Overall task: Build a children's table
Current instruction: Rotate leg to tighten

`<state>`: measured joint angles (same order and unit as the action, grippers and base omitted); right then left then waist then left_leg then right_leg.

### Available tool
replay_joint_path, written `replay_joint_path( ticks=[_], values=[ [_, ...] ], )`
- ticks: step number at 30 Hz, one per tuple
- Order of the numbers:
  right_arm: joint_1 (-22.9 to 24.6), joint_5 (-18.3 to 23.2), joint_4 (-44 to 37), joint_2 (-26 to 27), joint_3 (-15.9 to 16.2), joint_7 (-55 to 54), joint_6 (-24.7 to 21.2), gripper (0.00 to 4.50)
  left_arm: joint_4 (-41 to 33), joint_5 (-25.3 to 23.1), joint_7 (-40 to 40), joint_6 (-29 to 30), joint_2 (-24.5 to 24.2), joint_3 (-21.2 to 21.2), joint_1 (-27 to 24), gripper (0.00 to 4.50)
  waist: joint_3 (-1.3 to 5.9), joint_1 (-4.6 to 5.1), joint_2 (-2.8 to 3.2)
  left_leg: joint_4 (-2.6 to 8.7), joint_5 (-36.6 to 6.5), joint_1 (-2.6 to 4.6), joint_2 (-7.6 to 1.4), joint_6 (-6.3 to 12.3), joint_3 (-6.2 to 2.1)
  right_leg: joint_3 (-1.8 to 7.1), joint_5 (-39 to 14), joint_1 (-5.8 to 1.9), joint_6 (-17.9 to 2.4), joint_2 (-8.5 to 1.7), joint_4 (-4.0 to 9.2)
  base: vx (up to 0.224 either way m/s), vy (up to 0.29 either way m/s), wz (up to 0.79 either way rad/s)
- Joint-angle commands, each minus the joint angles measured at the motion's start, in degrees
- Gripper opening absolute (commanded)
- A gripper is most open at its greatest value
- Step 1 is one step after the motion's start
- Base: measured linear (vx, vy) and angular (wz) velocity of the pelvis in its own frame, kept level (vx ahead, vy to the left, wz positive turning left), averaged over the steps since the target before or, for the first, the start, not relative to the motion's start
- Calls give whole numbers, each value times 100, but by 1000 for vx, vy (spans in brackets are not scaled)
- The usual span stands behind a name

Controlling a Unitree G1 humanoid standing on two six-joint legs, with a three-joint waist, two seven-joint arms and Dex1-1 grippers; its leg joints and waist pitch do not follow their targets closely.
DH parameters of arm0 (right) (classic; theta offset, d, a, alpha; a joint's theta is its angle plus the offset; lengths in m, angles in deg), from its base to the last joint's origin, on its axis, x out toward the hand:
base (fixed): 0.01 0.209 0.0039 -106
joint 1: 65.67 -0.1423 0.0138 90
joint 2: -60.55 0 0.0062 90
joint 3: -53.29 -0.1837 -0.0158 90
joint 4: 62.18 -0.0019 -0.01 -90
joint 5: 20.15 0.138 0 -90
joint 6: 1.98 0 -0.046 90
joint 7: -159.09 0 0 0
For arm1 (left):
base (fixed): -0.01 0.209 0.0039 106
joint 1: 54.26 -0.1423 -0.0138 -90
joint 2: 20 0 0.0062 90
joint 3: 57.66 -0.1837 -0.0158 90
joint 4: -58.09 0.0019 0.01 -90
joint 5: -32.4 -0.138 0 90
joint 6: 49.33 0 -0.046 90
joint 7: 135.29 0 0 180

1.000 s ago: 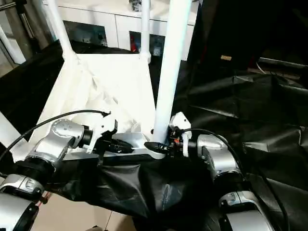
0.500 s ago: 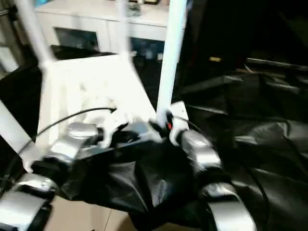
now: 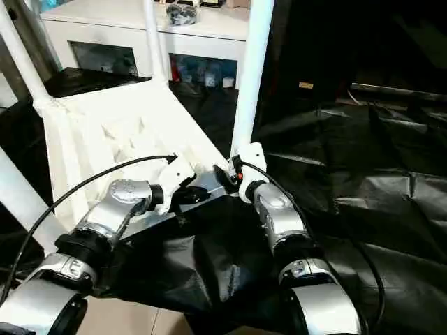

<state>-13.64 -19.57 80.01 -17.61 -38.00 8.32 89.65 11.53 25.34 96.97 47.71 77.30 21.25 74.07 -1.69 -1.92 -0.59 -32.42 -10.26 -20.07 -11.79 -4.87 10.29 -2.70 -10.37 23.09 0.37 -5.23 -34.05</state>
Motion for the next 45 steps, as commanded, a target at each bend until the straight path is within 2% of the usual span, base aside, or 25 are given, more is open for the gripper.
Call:
replay_joint_path(
  ticks=[1, 4, 7, 9, 11, 16, 18, 20, 23, 24, 31, 34, 36, 37, 38, 39, 40, 42, 43, 45],
  values=[
    [166, 9, 9, 95, 623, 1203, -36, 352, -77, 81, 556, -158, 90, -349, 64, 0, 239, -20, 12, 421, -1953, -25, -93, 166, -19, 169, -1756, -205, -1135, -224, 481, 0, 0, 0],
    [341, 191, -412, -261, 724, 2141, 2, 352, -33, 120, 960, -266, -156, -356, 92, 0, 252, -45, -9, 391, -1772, -33, -92, 345, 3, 170, -1354, -245, -1245, -217, 456, 0, 0, 0],
    [445, 288, -616, -461, 765, 2596, -13, 352, -25, 139, 1219, -330, -309, -373, 98, 0, 272, -105, -6, 363, -1280, -33, -117, 475, 31, 150, -691, -281, -1507, -211, 370, 0, 0, 0],
    [560, 343, -803, -663, 842, 3031, -37, 352, -35, 202, 1536, -417, -457, -377, 95, 0, 271, -168, 7, 356, -1199, -9, -138, 506, 46, 143, -607, -283, -1583, -218, 354, 0, 0, 0],
    [597, 358, -858, -731, 864, 3198, -44, 352, -33, 225, 1651, -471, -510, -378, 95, 0, 267, -192, 9, 359, -1184, -14, -143, 495, 49, 144, -523, -282, -1634, -220, 335, 0, 0, 0],
    [693, 469, -1055, -905, 910, 3682, -251, 308, -30, 294, 1958, -421, -657, -381, 98, 0, 256, -238, 4, 373, -1313, -5, -143, 399, 44, 147, -773, -289, -1586, -230, 352, 0, 0, 0],
    [804, 591, -1322, -1057, 979, 4144, -568, 298, -20, 353, 2302, -440, -758, -410, 85, 0, 258, -256, 20, 371, -1311, 6, -135, 408, 44, 148, -762, -294, -1574, -217, 356, 0, 0, 0],
    [817, 597, -1356, -1076, 991, 4194, -605, 272, -19, 358, 2355, -449, -772, -419, 83, 0, 264, -283, 14, 368, -1262, 2, -147, 421, 44, 151, -651, -288, -1591, -226, 341, 0, 0, 0],
    [837, 599, -1413, -1132, 1051, 4296, -668, 260, 1, 362, 2438, -473, -797, -424, 83, 0, 257, -319, 23, 378, -1316, 13, -147, 327, 42, 149, -793, -281, -1574, -236, 351, 0, 0, 0],
    [843, 598, -1432, -1151, 1071, 4325, -688, 239, 9, 366, 2463, -473, -811, -430, 84, 0, 257, -319, 21, 380, -1315, 10, -148, 316, 41, 149, -800, -283, -1563, -237, 351, 0, 0, 0],
    [911, 614, -1598, -1181, 1093, 4376, -860, 214, -18, 380, 2582, -433, -892, -461, 54, 0, 262, -320, 17, 376, -1236, 1, -136, 296, 38, 145, -734, -290, -1532, -230, 340, 0, 0, 0],
    [932, 650, -1556, -1097, 1052, 4234, -874, 212, 34, 326, 2371, -425, -852, -423, 80, 0, 263, -318, 24, 373, -1253, 3, -137, 286, 38, 145, -752, -290, -1539, -234, 343, 0, 0, 0],
    [899, 652, -1419, -952, 941, 3840, -922, 211, 157, 265, 1972, -401, -759, -360, 160, 0, 250, -322, 27, 382, -1309, 4, -137, 263, 37, 147, -862, -283, -1515, -237, 358, 0, 0, 0],
    [856, 567, -1264, -828, 874, 3415, -891, 210, 241, 223, 1618, -367, -666, -308, 231, 0, 214, -301, 32, 412, -1490, 3, -134, 190, 34, 146, -1230, -255, -1437, -240, 401, 0, 0, 0],
    [827, 503, -1159, -747, 832, 3129, -865, 210, 294, 196, 1386, -343, -604, -275, 277, 0, 207, -297, 34, 420, -1636, 24, -130, 141, 26, 146, -1530, -244, -1372, -252, 432, 0, 0, 0],
    [769, 439, -1002, -638, 767, 2743, -900, 208, 321, 178, 1192, -301, -530, -250, 312, 0, 192, -282, 24, 432, -1889, 50, -120, 43, 6, 147, -2131, -224, -1201, -266, 486, 0, 0, 0],
    [705, 372, -824, -510, 695, 2288, -883, 206, 330, 162, 1001, -269, -441, -230, 335, 0, 196, -267, 33, 439, -1961, 59, -117, -28, -15, 160, -2417, -207, -1078, -277, 511, 0, 0, 0],
    [624, 314, -619, -365, 621, 1791, -947, 205, 332, 155, 807, -211, -327, -207, 356, 0, 180, -231, 32, 465, -2012, 37, -112, -110, -46, 155, -2620, -200, -951, -276, 530, 0, 0, 0],
    [490, 195, -272, -104, 543, 951, -1006, 204, 332, 123, 465, -143, -109, -196, 384, 0, 180, -177, 30, 476, -2049, 9, -102, -169, -67, 142, -2721, -210, -877, -274, 526, 0, 0, 0],
    [419, 148, -124, 53, 522, 556, -1083, 201, 321, 103, 276, -97, 27, -203, 390, 0, 180, -101, 36, 466, -2236, 33, -86, -183, -84, 124, -2909, -179, -804, -267, 568, 0, 0, 0]
  ],
)
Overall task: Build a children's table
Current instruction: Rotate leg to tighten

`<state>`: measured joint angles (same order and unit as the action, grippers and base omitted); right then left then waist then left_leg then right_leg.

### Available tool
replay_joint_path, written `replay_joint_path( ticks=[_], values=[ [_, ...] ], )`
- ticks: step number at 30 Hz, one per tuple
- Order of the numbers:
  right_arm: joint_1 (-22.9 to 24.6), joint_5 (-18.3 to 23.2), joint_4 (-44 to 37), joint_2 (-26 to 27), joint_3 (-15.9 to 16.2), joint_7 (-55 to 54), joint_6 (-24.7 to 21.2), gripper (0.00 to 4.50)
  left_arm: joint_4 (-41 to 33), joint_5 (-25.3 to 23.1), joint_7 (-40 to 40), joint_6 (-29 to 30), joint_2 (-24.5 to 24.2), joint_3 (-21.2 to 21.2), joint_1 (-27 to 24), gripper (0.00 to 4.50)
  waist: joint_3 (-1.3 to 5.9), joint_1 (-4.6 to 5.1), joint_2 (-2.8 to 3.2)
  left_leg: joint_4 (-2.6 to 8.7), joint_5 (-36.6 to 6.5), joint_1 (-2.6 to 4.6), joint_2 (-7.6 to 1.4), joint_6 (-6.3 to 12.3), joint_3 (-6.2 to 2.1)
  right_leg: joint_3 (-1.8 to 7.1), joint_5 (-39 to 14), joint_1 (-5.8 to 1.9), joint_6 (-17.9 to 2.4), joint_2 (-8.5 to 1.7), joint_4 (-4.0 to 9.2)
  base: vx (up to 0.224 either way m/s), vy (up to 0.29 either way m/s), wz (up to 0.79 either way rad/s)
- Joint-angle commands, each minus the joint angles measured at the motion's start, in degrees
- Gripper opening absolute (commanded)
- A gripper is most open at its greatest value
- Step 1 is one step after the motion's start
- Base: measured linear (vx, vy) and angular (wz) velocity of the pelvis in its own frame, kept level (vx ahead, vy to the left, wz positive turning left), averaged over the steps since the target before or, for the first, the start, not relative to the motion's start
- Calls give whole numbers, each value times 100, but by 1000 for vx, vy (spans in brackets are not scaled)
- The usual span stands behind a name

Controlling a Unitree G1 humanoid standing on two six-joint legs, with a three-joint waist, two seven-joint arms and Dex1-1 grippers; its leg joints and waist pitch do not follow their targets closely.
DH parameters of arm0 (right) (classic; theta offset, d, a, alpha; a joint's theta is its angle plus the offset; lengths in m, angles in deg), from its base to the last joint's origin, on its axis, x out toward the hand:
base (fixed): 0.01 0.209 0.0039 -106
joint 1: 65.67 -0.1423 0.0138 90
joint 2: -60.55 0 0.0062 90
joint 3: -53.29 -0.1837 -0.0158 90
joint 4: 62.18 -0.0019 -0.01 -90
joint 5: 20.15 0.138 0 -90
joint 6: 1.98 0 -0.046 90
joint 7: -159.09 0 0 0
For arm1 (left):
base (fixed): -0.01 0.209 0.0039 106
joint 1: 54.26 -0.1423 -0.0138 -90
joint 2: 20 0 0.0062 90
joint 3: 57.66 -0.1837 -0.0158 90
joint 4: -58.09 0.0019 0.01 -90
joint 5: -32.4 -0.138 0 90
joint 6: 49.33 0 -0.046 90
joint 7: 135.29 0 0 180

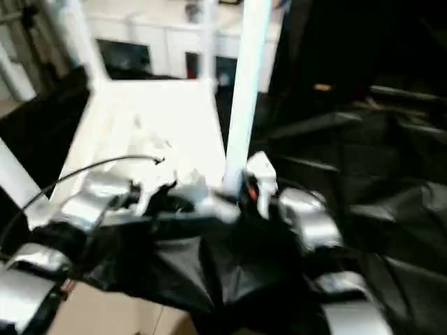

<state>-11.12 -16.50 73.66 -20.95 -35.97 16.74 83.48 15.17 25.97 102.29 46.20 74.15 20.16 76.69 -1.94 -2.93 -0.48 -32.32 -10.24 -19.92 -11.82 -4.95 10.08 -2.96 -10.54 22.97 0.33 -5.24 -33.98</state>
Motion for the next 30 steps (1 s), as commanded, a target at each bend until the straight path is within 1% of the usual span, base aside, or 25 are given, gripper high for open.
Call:
replay_joint_path(
  ticks=[1, 4, 5, 6, 9, 10, 11, 13, 14, 15, 16, 17, 18, 19, 20, 21, 22, 23, 24, 25, 26, 27, 28, 29, 30],
  values=[
    [116, -204, 605, 492, 306, -555, -488, 201, -37, 21, -399, 71, 433, -94, 134, 0, 210, 28, 37, 447, -2322, 28, -77, -127, -54, 157, -2877, -149, -796, -255, 588, 0, 0, 0],
    [-31, -367, 866, 791, 324, -1254, -393, 201, -48, -10, -755, 116, 694, -113, 135, 0, 213, 80, 27, 445, -2344, 11, -66, -102, -57, 150, -2764, -141, -829, -239, 578, 0, 0, 0],
    [-49, -463, 904, 886, 419, -1285, -196, 201, -77, -4, -843, 124, 793, -130, 121, 0, 216, 84, 30, 440, -2343, 14, -65, -90, -52, 152, -2746, -136, -834, -238, 580, 0, 0, 0],
    [-49, -463, 904, 886, 419, -1285, -196, 201, -77, -4, -843, 124, 793, -130, 121, 0, 220, 83, 22, 431, -2333, 18, -66, -53, -39, 158, -2696, -124, -843, -241, 590, 0, 0, 0],
    [-71, -453, 937, 939, 395, -1234, -51, 201, -137, 8, -782, 129, 831, -169, 85, 0, 224, 80, 28, 440, -2243, -17, -67, 46, -39, 159, -2559, -154, -850, -233, 570, 0, 0, 0],
    [-123, -344, 998, 955, 301, -1130, 53, 234, -180, 0, -756, 115, 820, -189, 52, 0, 228, 83, 22, 439, -2227, -19, -72, 58, -34, 163, -2468, -153, -876, -231, 564, 0, 0, 0],
    [-134, -286, 990, 943, 263, -1042, 63, 234, -197, 4, -725, 99, 803, -194, 38, 0, 227, 86, 20, 441, -2235, -20, -74, 65, -34, 166, -2455, -153, -894, -235, 562, 0, 0, 0],
    [-146, -164, 903, 815, 204, -699, 116, 269, -265, 44, -518, -11, 693, -220, -25, 0, 233, 90, 36, 443, -2261, -24, -84, 87, -35, 164, -2342, -161, -950, -230, 549, 0, 0, 0],
    [-144, -166, 894, 800, 209, -675, 127, 269, -268, 48, -501, -16, 683, -222, -28, 0, 233, 88, 40, 447, -2257, -26, -86, 87, -37, 164, -2300, -166, -963, -231, 547, 0, 0, 0],
    [-114, -194, 819, 648, 276, -420, 236, 274, -294, 86, -311, -98, 592, -239, -56, 0, 244, 96, 35, 446, -2198, -45, -87, 91, -37, 166, -2149, -186, -1000, -229, 527, 0, 0, 0],
    [-95, -199, 786, 573, 304, -274, 279, 287, -306, 103, -226, -130, 549, -244, -69, 0, 256, 91, 31, 434, -2110, -43, -90, 125, -25, 172, -1937, -193, -1057, -228, 514, 0, 0, 0],
    [-68, -196, 730, 489, 334, -104, 311, 287, -318, 115, -154, -136, 503, -245, -77, 0, 272, 84, 27, 419, -1947, -40, -93, 160, -8, 180, -1631, -203, -1159, -225, 483, 0, 0, 0],
    [-63, -195, 719, 473, 340, -72, 318, 287, -321, 117, -141, -137, 495, -245, -78, 0, 277, 74, 25, 409, -1867, -34, -91, 193, 3, 181, -1475, -210, -1213, -223, 472, 0, 0, 0],
    [14, -145, 551, 275, 397, 379, 379, 287, -339, 142, 60, -159, 375, -255, -92, 0, 290, 71, 14, 390, -1666, -36, -92, 263, 17, 186, -1118, -230, -1337, -222, 434, 0, 0, 0],
    [14, -145, 551, 275, 397, 379, 379, 287, -339, 142, 60, -159, 375, -255, -92, 0, 302, 56, 18, 370, -1441, -50, -87, 354, 25, 181, -789, -262, -1433, -221, 395, 0, 0, 0],
    [104, -62, 365, 81, 417, 868, 411, 287, -364, 172, 295, -245, 252, -270, -115, 0, 307, 59, -5, 363, -1340, -66, -84, 405, 31, 179, -649, -274, -1467, -219, 383, 0, 0, 0],
    [136, -32, 301, 12, 426, 1031, 418, 287, -371, 184, 377, -268, 209, -272, -122, 0, 307, 33, 0, 351, -1204, -73, -85, 499, 32, 166, -501, -298, -1510, -224, 366, 0, 0, 0],
    [165, -8, 243, -51, 435, 1174, 429, 287, -377, 192, 444, -278, 170, -274, -127, 0, 311, 0, 3, 338, -1101, -46, -105, 564, 49, 163, -353, -288, -1592, -233, 353, 0, 0, 0],
    [204, 21, 167, -133, 442, 1378, 447, 287, -378, 201, 544, -306, 115, -275, -129, 0, 311, 0, 3, 338, -1101, -46, -105, 564, 49, 163, -353, -288, -1592, -233, 353, 0, 0, 0],
    [273, 75, 31, -282, 456, 1763, 423, 287, -389, 240, 757, -367, 21, -269, -140, 0, 306, -47, 12, 328, -1016, -39, -131, 625, 64, 144, -209, -291, -1696, -229, 328, 0, 0, 0],
    [306, 104, -32, -350, 466, 1942, 412, 287, -399, 262, 855, -379, -19, -264, -146, 0, 305, -67, -2, 324, -1004, -46, -132, 635, 66, 136, -201, -302, -1694, -222, 320, 0, 0, 0],
    [335, 129, -86, -408, 477, 2097, 404, 287, -406, 280, 949, -399, -54, -260, -151, 0, 302, -103, 3, 326, -1014, -33, -138, 647, 68, 134, -232, -297, -1696, -226, 317, 0, 0, 0],
    [384, 167, -178, -502, 505, 2329, 392, 287, -437, 334, 1141, -441, -108, -259, -169, 0, 304, -111, 7, 328, -1021, -34, -144, 638, 64, 133, -260, -297, -1704, -233, 310, 0, 0, 0],
    [460, 248, -351, -668, 565, 2714, 334, 287, -512, 406, 1488, -437, -225, -290, -205, 0, 297, -140, 12, 338, -1059, -29, -155, 603, 59, 131, -359, -294, -1686, -238, 316, 0, 0, 0],
    [464, 254, -362, -678, 568, 2734, 329, 287, -516, 408, 1505, -438, -232, -293, -207, 0, 298, -145, 7, 339, -1073, -30, -156, 602, 56, 131, -381, -302, -1677, -238, 315, 0, 0, 0]
  ],
)
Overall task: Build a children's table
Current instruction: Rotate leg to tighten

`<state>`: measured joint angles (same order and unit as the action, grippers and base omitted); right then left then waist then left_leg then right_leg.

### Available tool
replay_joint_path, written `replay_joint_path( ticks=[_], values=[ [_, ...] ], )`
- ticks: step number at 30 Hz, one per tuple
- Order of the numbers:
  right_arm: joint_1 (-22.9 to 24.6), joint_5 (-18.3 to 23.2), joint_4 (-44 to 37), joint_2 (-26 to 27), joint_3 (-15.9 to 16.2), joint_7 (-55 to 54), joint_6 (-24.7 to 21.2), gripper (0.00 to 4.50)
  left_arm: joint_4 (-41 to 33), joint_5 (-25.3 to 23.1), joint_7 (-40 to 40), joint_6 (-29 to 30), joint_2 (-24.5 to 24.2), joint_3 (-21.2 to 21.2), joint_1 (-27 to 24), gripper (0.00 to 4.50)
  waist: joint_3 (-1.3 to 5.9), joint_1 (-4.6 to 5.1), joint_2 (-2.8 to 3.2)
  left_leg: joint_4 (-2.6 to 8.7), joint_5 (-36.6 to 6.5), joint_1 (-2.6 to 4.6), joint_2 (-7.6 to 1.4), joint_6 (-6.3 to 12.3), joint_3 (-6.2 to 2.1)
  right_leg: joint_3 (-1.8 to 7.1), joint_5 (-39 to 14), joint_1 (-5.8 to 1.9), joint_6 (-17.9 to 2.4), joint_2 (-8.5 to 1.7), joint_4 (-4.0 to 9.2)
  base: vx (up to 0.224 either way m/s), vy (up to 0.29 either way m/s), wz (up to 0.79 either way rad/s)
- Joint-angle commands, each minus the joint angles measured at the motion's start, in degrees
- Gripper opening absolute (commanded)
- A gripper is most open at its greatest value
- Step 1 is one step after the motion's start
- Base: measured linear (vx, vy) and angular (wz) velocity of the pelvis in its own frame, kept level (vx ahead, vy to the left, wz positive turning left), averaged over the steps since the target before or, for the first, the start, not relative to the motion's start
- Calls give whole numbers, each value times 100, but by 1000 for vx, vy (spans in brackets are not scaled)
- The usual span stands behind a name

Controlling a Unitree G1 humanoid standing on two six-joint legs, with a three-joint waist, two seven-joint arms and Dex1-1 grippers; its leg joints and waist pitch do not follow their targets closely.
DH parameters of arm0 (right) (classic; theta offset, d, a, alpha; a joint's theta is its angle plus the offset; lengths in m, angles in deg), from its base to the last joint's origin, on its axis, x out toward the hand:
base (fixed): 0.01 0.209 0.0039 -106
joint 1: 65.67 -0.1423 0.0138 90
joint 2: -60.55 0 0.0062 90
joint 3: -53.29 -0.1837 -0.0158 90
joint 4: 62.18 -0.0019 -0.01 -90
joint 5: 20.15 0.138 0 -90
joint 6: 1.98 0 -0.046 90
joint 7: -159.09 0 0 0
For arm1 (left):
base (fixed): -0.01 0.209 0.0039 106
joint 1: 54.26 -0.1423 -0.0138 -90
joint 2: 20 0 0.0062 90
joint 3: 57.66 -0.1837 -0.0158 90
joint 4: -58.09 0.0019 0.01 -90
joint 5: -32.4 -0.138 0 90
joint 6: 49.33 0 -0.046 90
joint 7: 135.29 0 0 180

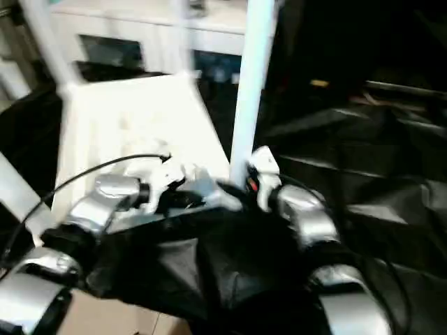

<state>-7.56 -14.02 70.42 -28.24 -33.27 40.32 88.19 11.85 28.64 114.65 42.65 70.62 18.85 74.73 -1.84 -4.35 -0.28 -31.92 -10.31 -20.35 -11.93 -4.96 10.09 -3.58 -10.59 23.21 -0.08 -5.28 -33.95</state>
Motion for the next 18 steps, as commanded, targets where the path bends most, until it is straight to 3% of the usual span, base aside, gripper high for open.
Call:
replay_joint_path(
  ticks=[1, 8, 13, 18],
  values=[
    [143, 63, -134, -29, 324, 574, -224, 287, -204, 162, 404, -79, 67, -187, -24, 0, 285, -21, -4, 300, -1072, 16, -148, 583, 58, 196, -410, -316, -1640, -241, 315, 0, 0, 0],
    [231, 60, -366, -284, 498, 1154, -483, 271, -180, 191, 788, -67, -96, -259, -27, 0, 288, -67, 6, 300, -1074, 14, -135, 427, 49, 200, -459, -326, -1600, -243, 307, 0, 0, 0],
    [292, 70, -485, -323, 570, 1231, -553, 245, -179, 194, 843, -58, -103, -243, -19, 0, 300, -77, 0, 283, -944, 13, -128, 449, 49, 193, -238, -334, -1636, -238, 283, 0, 0, 0],
    [375, 181, -646, -221, 568, 1239, -900, 237, -98, 182, 559, -35, -25, -201, 20, 0, 292, -81, -4, 291, -1022, 13, -131, 433, 45, 193, -427, -329, -1595, -238, 294, 0, 0, 0]
  ],
)
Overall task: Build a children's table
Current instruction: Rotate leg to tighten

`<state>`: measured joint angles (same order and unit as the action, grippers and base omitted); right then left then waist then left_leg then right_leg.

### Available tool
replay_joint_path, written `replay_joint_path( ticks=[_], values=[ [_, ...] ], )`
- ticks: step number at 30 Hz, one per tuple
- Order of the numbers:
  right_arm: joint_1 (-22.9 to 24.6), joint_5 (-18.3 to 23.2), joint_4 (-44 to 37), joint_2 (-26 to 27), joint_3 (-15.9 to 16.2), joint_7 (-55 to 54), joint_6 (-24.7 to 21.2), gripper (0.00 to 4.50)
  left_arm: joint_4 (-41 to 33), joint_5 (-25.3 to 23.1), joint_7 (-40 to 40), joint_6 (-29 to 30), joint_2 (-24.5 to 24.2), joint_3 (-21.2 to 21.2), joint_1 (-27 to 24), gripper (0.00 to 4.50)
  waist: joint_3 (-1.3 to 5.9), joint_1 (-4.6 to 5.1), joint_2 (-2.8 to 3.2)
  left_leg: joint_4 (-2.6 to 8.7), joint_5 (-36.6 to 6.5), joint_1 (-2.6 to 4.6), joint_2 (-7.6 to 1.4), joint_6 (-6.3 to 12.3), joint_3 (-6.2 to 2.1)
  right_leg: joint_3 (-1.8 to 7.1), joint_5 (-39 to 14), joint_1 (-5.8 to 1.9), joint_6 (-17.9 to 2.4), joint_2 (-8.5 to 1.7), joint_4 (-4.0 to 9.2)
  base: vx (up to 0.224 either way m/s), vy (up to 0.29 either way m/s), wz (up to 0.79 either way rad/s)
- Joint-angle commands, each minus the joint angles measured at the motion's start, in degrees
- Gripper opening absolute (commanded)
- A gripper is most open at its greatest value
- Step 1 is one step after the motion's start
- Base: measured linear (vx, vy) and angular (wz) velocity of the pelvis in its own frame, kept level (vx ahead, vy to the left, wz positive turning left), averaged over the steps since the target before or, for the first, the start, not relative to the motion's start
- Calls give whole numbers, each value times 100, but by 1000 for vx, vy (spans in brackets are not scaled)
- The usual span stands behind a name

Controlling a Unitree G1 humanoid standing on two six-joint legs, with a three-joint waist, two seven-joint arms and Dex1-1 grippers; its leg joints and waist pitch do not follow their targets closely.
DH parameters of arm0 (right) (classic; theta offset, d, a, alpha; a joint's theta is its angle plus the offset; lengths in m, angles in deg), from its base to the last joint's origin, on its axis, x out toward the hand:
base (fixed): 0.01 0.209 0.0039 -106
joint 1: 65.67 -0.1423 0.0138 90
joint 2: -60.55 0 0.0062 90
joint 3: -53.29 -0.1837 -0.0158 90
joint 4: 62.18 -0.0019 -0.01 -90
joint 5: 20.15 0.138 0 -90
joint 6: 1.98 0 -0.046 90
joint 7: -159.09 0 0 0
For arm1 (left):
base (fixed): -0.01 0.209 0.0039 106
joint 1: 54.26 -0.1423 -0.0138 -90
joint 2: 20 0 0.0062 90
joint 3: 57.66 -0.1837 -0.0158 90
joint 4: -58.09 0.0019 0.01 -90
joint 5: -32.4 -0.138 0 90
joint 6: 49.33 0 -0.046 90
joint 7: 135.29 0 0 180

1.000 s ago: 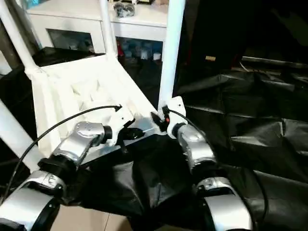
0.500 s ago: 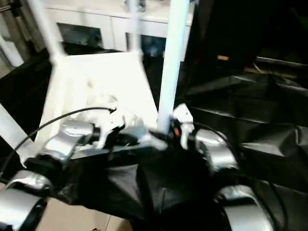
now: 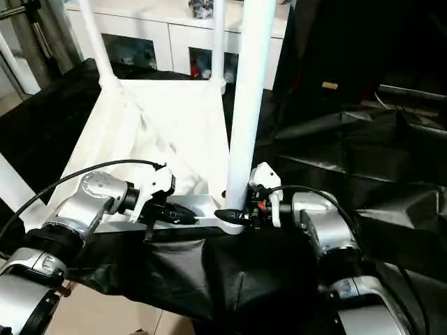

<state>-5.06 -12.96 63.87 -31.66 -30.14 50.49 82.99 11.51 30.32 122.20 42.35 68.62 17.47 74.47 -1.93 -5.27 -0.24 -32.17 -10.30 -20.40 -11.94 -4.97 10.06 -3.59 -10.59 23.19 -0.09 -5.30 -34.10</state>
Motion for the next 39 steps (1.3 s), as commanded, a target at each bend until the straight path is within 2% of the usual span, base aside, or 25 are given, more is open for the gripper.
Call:
replay_joint_path(
  ticks=[1, 3, 5, 6, 7, 8, 9, 10, 11, 14, 16, 17, 19, 21, 23, 25, 28, 29, 33, 35, 37, 38, 39],
  values=[
    [130, 80, 3, 124, 256, 214, -393, 237, -53, 9, -231, -4, 185, -58, 53, 0, 304, 6, -9, 316, -1033, 21, -132, 423, 47, 193, -446, -328, -1588, -240, 313, 0, 0, 0],
    [162, 87, -17, 175, 247, 86, -455, 236, 12, -41, -481, 20, 248, -31, 86, 0, 288, -2, -11, 326, -1131, 27, -134, 382, 49, 197, -621, -315, -1562, -241, 335, 0, 0, 0],
    [143, 21, 130, 364, 132, -483, -492, 236, 103, -139, -970, 103, 377, 22, 152, 0, 275, -9, -23, 337, -1247, 41, -137, 327, 50, 203, -847, -301, -1502, -246, 361, 0, 0, 0],
    [133, 5, 161, 398, 108, -598, -513, 236, 113, -149, -1036, 121, 399, 30, 162, 0, 256, 8, -13, 358, -1377, 38, -134, 248, 42, 206, -1108, -293, -1437, -256, 384, 0, 0, 0],
    [92, -99, 295, 512, 44, -1043, -513, 236, 126, -182, -1214, 175, 468, 39, 183, 0, 241, 28, -32, 384, -1568, 42, -125, 146, 18, 204, -1608, -296, -1259, -272, 429, 0, 0, 0],
    [80, -133, 333, 544, 27, -1175, -515, 236, 129, -192, -1263, 186, 487, 41, 188, 0, 241, 28, -32, 384, -1568, 42, -125, 146, 18, 204, -1608, -296, -1259, -272, 429, 0, 0, 0],
    [-3, -285, 567, 713, -36, -1810, -625, 236, 132, -213, -1522, 277, 607, 74, 207, 0, 233, 52, -25, 402, -1675, 43, -116, 83, -1, 206, -1918, -284, -1136, -281, 462, 0, 0, 0],
    [-3, -285, 567, 713, -36, -1810, -625, 235, 132, -213, -1522, 277, 607, 74, 207, 0, 217, 81, -25, 410, -1742, 38, -110, 40, -2, 207, -2105, -266, -1077, -276, 474, 0, 0, 0],
    [-73, -383, 757, 852, -85, -2275, -624, 234, 134, -231, -1705, 334, 697, 84, 219, 0, 224, 126, -38, 422, -1831, 27, -92, -45, -39, 196, -2545, -275, -876, -288, 514, 0, 0, 0],
    [-297, -469, 1225, 1286, -290, -3476, -622, 232, 124, -293, -2153, 454, 946, 73, 221, 0, 219, 231, -16, 426, -1920, 36, -84, -77, -47, 204, -2551, -227, -844, -275, 540, 0, 0, 0],
    [-398, -507, 1399, 1503, -339, -3955, -620, 231, 77, -333, -2344, 515, 1084, 47, 192, 0, 228, 290, -24, 427, -1960, 22, -74, -77, -56, 185, -2532, -240, -842, -259, 544, 0, 0, 0],
    [-442, -576, 1477, 1632, -319, -4210, -490, 231, 4, -351, -2413, 557, 1175, 16, 149, 0, 222, 313, -22, 420, -2032, 38, -76, -68, -51, 191, -2524, -209, -857, -256, 557, 0, 0, 0],
    [-490, -687, 1560, 1776, -273, -4474, -300, 231, -100, -353, -2437, 604, 1272, -22, 88, 0, 225, 330, -26, 418, -2062, 34, -73, -59, -52, 190, -2521, -211, -865, -257, 554, 0, 0, 0],
    [-496, -740, 1561, 1896, -165, -4310, -50, 231, -218, -349, -2376, 642, 1347, -85, 7, 0, 233, 337, -25, 418, -2045, 15, -72, -9, -50, 190, -2411, -223, -871, -252, 552, 0, 0, 0],
    [-561, -780, 1663, 1949, -124, -4219, 147, 231, -292, -338, -2384, 680, 1380, -140, -42, 0, 245, 347, -18, 419, -1959, 1, -91, 36, -43, 200, -1972, -236, -1002, -240, 508, 0, 0, 0],
    [-608, -689, 1719, 1935, -201, -4117, 139, 267, -304, -336, -2413, 692, 1358, -133, -42, 0, 252, 352, -24, 413, -1900, 6, -86, 69, -31, 202, -1710, -245, -1106, -227, 480, 0, 0, 0],
    [-644, -612, 1717, 1832, -283, -4009, 215, 288, -293, -349, -2392, 677, 1265, -79, -32, 0, 250, 344, -28, 404, -1865, 5, -80, 138, -13, 206, -1691, -253, -1144, -238, 488, 0, 0, 0],
    [-643, -637, 1711, 1774, -268, -3960, 262, 314, -285, -352, -2355, 650, 1233, -74, -28, 0, 245, 344, -28, 405, -1866, 5, -79, 141, -12, 206, -1734, -251, -1135, -238, 494, 0, 0, 0],
    [-594, -617, 1617, 1572, -244, -3523, 387, 321, -332, -322, -2156, 607, 1113, -78, -52, 0, 250, 333, -31, 405, -1890, 7, -88, 162, -17, 203, -1824, -259, -1104, -239, 500, 0, 0, 0],
    [-385, -346, 1144, 1100, -155, -2284, 477, 321, -408, -245, -1647, 514, 836, -110, -88, 0, 275, 297, -11, 380, -1687, 12, -96, 278, -6, 206, -1360, -287, -1225, -229, 465, 0, 0, 0],
    [-315, -272, 988, 965, -111, -1948, 490, 321, -429, -224, -1487, 508, 748, -124, -98, 0, 298, 288, -21, 347, -1510, 26, -103, 366, 20, 223, -901, -281, -1373, -227, 421, 0, 0, 0],
    [-250, -186, 836, 827, -72, -1609, 415, 321, -454, -196, -1290, 475, 646, -144, -115, 0, 321, 263, -17, 322, -1113, 7, -99, 527, 22, 209, -152, -330, -1592, -212, 333, 0, 0, 0],
    [-219, -134, 757, 752, -56, -1422, 350, 321, -466, -178, -1176, 444, 590, -155, -125, 0, 323, 255, -19, 310, -1018, 5, -102, 583, 29, 199, 7, -332, -1655, -207, 312, 0, 0, 0]
  ],
)
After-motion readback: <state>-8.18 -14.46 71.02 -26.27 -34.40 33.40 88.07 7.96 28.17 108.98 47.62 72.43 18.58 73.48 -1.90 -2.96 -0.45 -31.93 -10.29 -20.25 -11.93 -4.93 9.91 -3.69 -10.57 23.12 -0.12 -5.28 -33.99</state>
